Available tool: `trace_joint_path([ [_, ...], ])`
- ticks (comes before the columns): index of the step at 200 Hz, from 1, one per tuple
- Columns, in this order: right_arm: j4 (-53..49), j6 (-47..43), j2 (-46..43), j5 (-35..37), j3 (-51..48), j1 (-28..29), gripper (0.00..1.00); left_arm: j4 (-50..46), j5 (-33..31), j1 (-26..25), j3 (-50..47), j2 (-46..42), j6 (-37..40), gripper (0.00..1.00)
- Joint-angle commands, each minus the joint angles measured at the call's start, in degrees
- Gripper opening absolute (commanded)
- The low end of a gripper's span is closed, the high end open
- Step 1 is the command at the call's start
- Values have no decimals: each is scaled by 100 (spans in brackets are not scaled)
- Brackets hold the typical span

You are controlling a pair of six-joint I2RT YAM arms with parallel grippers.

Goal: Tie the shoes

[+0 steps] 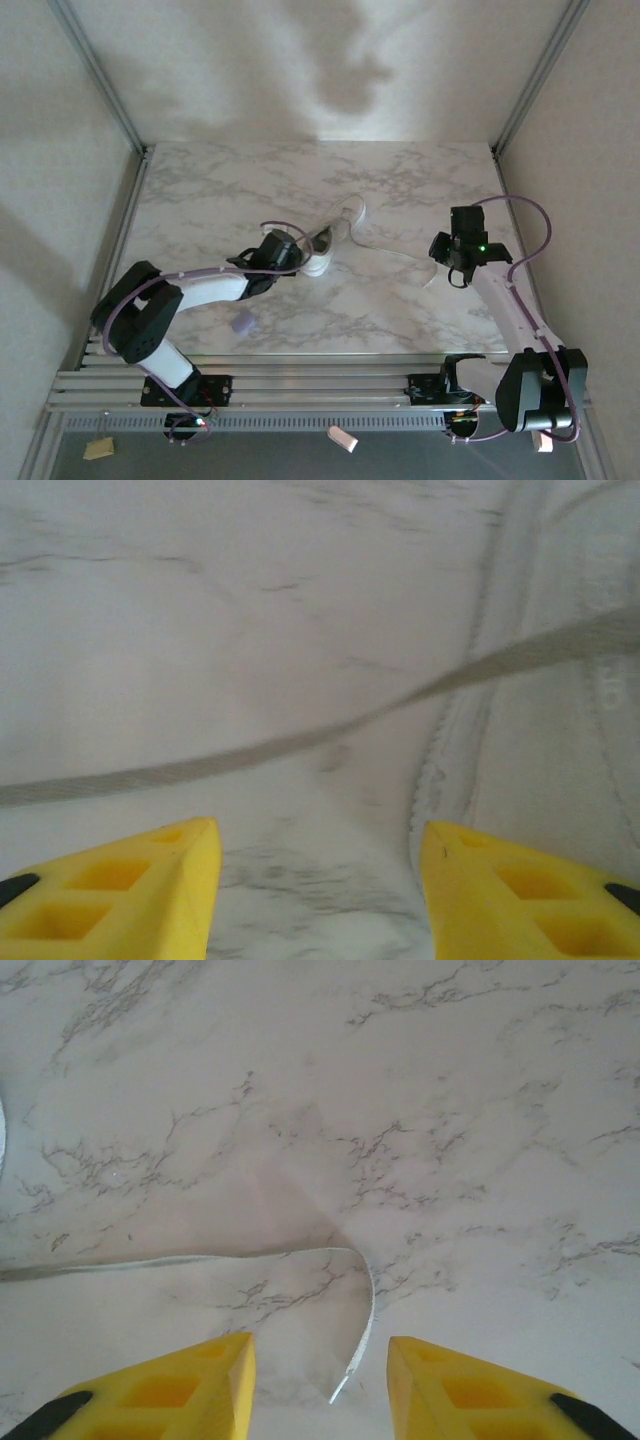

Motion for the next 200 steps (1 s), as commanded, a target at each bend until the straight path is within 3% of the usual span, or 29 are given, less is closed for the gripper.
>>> trace_joint_path([
  [1,-96,-42,-96,96,36,45,40,442,385,-531,267,262,-126,54],
  [47,-17,-22,-79,-16,-48,49,38,95,-245,-717,234,119,-236,53],
  [81,39,-306,-91,-360,-25,122,38,-466,-873,-422,369,-434,432,56],
  [96,4,-459,-36,-752,54,200,39,-391,-214,-8,449,-490,1053,58],
  [115,-111,-478,-89,-1115,170,291,40,-178,1638,638,484,-421,1981,63],
  [141,-291,-443,-332,-1247,317,377,40,-374,3288,1155,715,-34,3328,68],
  [164,-490,-420,-411,-1370,456,401,40,-1055,3479,1193,1412,697,3989,68],
  [200,-621,-387,-524,-1338,488,396,39,-1222,2624,1186,1858,1312,4391,68],
])
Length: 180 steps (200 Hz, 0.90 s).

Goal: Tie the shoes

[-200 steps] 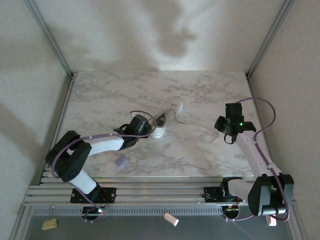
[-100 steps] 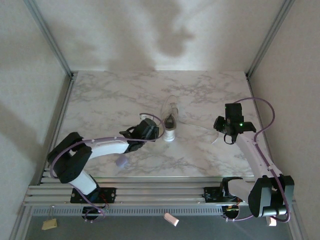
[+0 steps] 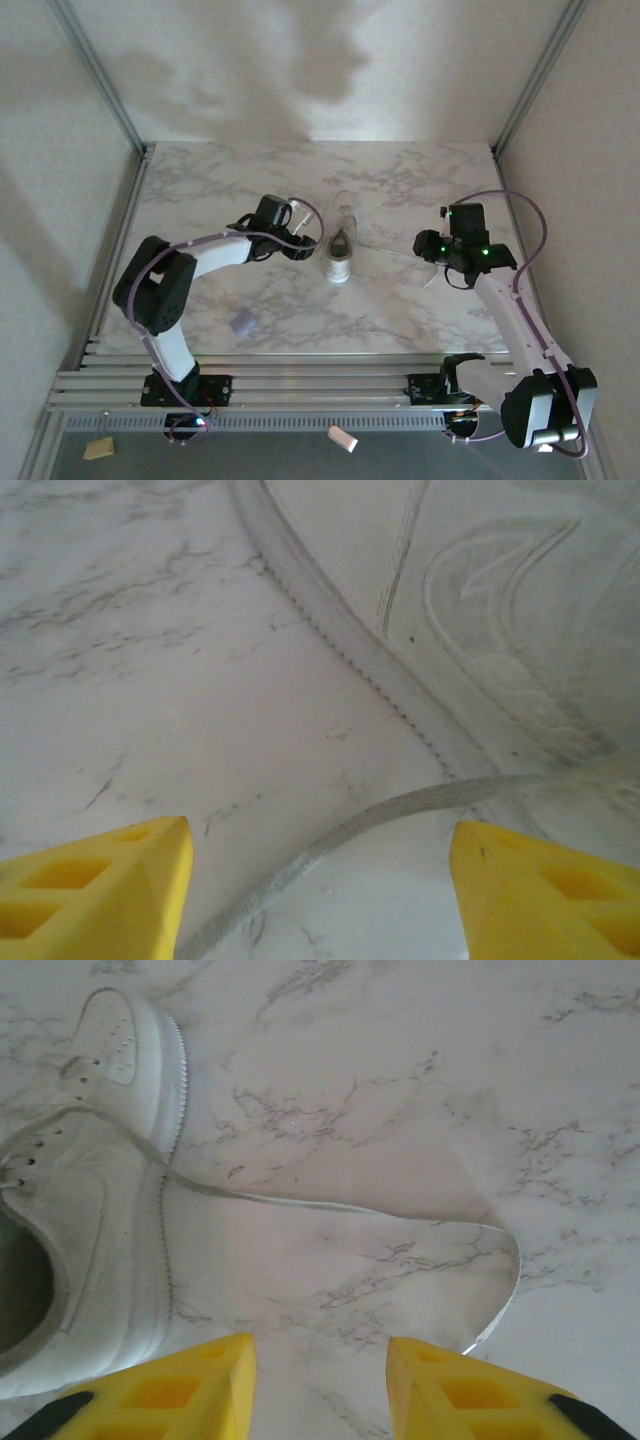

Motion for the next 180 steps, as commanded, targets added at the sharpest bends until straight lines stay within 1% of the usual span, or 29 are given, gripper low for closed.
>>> trace_joint_path([
  [1,-285,-24,-97,-83,156,42,39,-397,-240,-5,236,215,713,68],
  [21,-325,-25,-93,-99,175,44,39,-435,-553,-13,281,279,972,68],
  [39,-326,-11,-62,-99,175,35,38,-587,-635,-11,396,401,1137,68],
  [62,-313,19,-14,-149,193,45,38,-765,-590,-23,589,634,1248,71],
  [106,-395,40,53,-74,237,41,37,-1339,-70,-32,945,1037,1492,73],
  [130,-516,134,183,32,263,41,37,-1473,-195,-87,1076,1235,1492,70],
  [135,-562,163,212,88,271,40,37,-1491,-255,-92,1087,1273,1501,68],
  [141,-624,206,254,164,287,37,37,-1502,-322,-101,1098,1317,1501,61],
  [154,-709,270,333,333,298,37,37,-1529,-428,-110,1107,1381,1475,42],
  [163,-773,341,372,466,298,38,37,-1577,-416,-110,1127,1394,1451,27],
  [174,-824,450,415,669,292,45,36,-1636,-319,-111,1150,1360,1398,15],
  [180,-826,514,448,763,285,41,35,-1632,-248,-119,1145,1293,1366,11],
])
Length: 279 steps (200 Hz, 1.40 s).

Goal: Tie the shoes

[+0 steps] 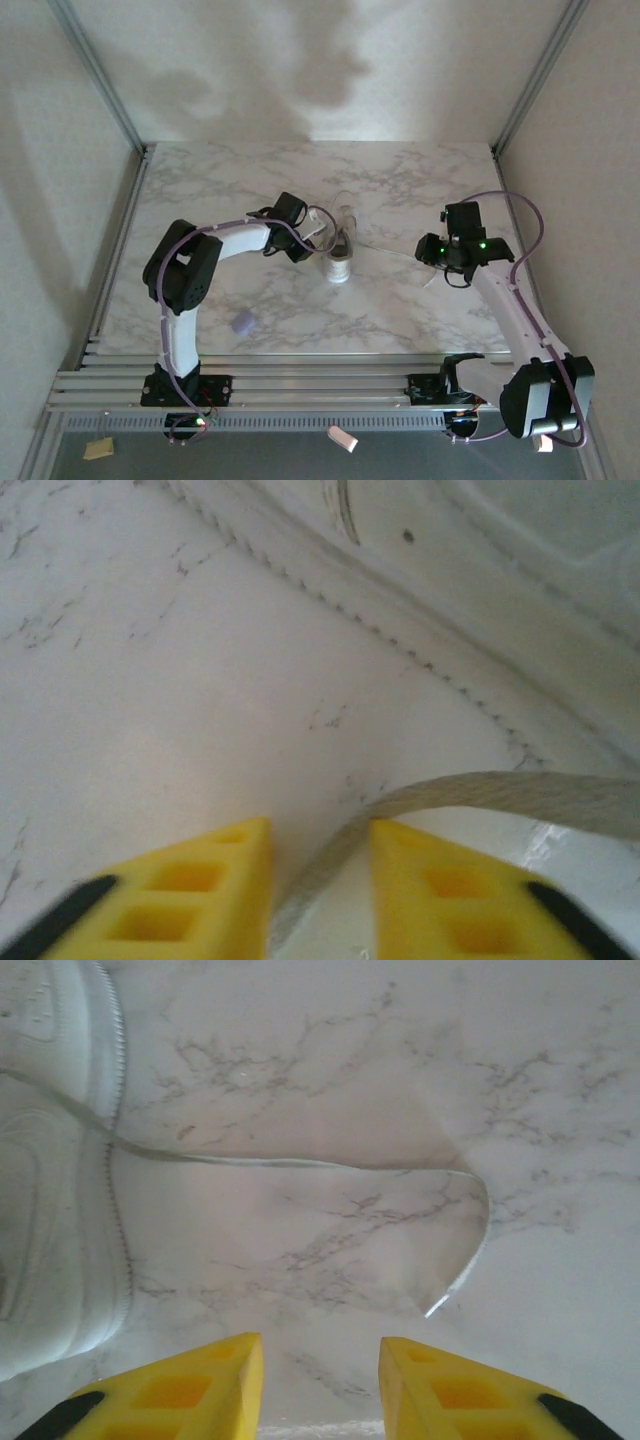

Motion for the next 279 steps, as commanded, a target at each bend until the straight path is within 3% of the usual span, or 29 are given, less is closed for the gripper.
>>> trace_joint_path([
  [1,-278,313,91,508,145,39,35,-399,-95,14,14,210,10,10],
  [16,-212,622,130,782,100,39,32,-179,84,19,-71,-72,-245,0],
  [68,-433,734,924,1223,76,36,35,1874,139,18,-1024,-1804,-2363,0],
  [98,-384,703,1603,1236,168,-95,41,2665,78,10,-1595,-2408,-3209,0],
  [151,-312,621,2403,1250,307,-338,44,3015,0,-152,-2009,-2759,-3608,0],
  [215,86,353,3177,673,407,-565,38,2989,-65,-339,-2035,-2683,-3609,0],
  [240,162,357,3349,575,398,-591,29,2989,-140,-342,-2079,-2726,-3625,0],
  [272,286,448,3173,579,306,-717,1,3078,-352,-342,-2157,-2880,-3842,0],
  [279,376,527,2904,667,226,-742,0,3102,-419,-348,-2175,-2912,-3916,0],
])
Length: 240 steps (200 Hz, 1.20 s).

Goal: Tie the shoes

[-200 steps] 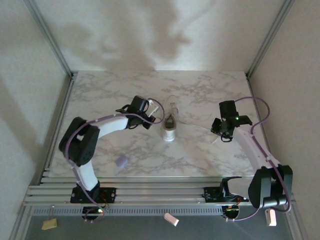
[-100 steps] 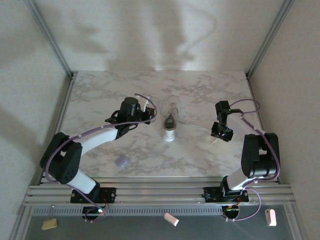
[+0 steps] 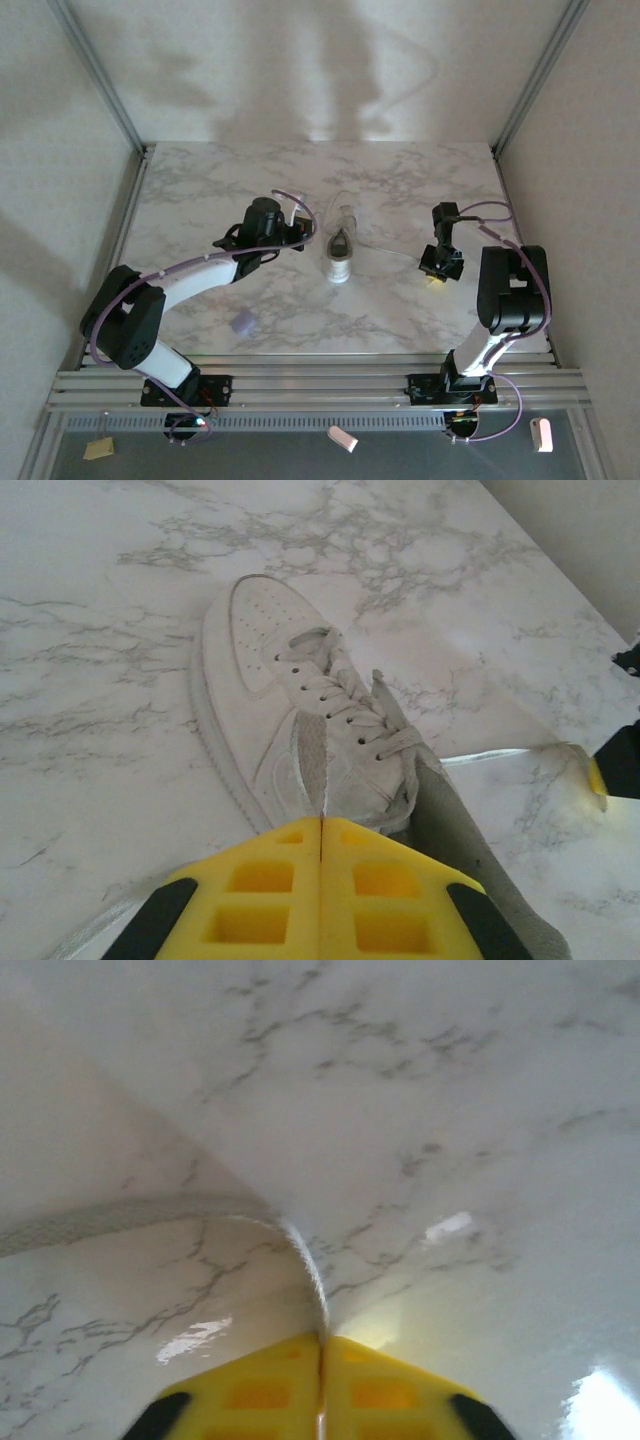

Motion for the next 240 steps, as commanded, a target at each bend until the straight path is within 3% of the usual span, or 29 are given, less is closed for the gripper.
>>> trace_joint_path([
  [1,254,118,-370,63,-130,-112,0,241,-291,-48,-88,-288,-295,0],
  [40,304,127,-2425,298,35,-81,0,316,-447,-84,-119,-415,-563,0],
  [67,-77,-36,-3259,140,644,64,0,375,-498,-110,-159,-449,-631,0],
  [141,-846,-402,-4343,-327,1752,682,0,364,-529,-176,-176,-757,-726,0],
  [169,-1003,-500,-4538,-833,2124,819,0,386,-520,-178,-159,-906,-761,0],
  [240,-1062,-944,-4864,-1855,2196,1107,0,688,-564,-178,62,-770,-1078,0],
])
